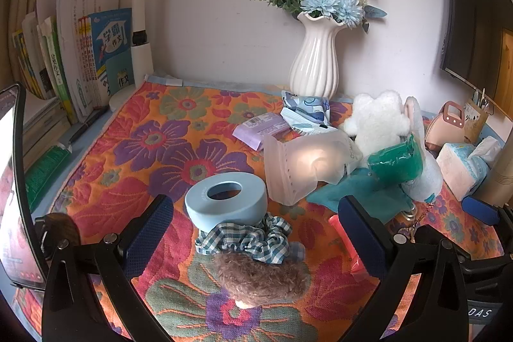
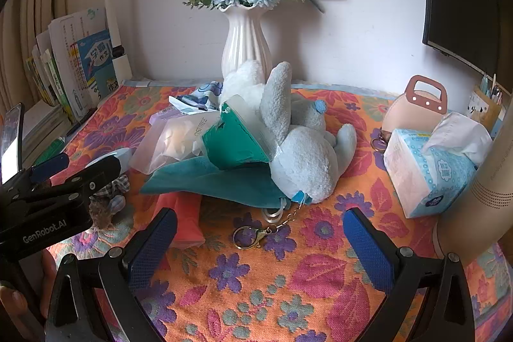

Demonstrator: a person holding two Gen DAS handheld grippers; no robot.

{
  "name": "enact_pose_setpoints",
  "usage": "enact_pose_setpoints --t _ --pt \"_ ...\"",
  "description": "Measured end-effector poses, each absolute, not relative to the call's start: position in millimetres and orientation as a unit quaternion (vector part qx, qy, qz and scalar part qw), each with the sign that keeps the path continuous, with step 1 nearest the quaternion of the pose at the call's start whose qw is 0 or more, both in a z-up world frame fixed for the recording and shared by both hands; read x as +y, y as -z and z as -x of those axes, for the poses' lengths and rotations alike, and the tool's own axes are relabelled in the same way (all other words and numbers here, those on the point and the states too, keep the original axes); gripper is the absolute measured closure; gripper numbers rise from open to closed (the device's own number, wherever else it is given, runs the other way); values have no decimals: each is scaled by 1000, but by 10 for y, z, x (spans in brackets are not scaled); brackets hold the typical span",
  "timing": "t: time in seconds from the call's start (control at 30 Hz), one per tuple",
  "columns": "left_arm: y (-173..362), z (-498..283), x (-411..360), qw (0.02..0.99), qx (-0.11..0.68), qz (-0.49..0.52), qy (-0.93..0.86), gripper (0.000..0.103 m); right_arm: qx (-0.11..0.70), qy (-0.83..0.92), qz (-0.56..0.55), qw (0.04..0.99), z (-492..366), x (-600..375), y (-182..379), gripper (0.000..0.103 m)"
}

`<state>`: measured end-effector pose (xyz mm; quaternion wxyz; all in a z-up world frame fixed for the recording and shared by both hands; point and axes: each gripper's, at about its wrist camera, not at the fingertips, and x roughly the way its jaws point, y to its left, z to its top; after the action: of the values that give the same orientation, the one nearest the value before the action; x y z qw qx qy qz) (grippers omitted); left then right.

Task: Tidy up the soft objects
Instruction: 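Move both tools toward the brown fuzzy ball and the coral-red pouch, then grasp the fuzzy ball with plaid scrunchie with left tool while right tool grasps coral-red pouch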

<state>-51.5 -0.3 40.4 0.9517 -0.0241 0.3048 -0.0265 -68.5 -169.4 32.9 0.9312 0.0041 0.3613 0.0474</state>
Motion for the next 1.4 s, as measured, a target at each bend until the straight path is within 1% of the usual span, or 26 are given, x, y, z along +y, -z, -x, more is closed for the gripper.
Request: enact_pose_setpoints --t 0.6,0.87,1.0,1.1,1.13,1.27,1.3,1.33,1.37,1.4 --pt "-403 505 10 950 309 27 31 1 360 -47 2 932 702 -1645 -332 0" --pt "-358 504 172 910 384 80 134 1 368 -43 -9 929 817 -1768 -383 0" --pt "-423 446 87 899 412 45 139 1 376 -63 -33 924 845 -1891 -424 0" --pt "-384 464 104 893 431 15 129 1 401 -106 -43 909 794 -1892 -429 0" --pt "-367 471 141 892 434 20 125 2 413 -122 -41 902 785 -1851 -415 0" --pt "-297 491 373 887 436 93 117 2 427 -173 -44 886 818 -1603 -360 0" --pt "-283 463 393 886 439 99 113 7 425 -182 -38 886 812 -1492 -370 0" --pt "-273 429 402 884 443 102 112 16 422 -184 -26 887 792 -1402 -380 1" --pt "-268 394 395 882 446 103 113 19 420 -180 -13 889 770 -1327 -393 3" --pt "-264 359 371 881 447 101 116 20 418 -175 0 891 744 -1248 -397 6"
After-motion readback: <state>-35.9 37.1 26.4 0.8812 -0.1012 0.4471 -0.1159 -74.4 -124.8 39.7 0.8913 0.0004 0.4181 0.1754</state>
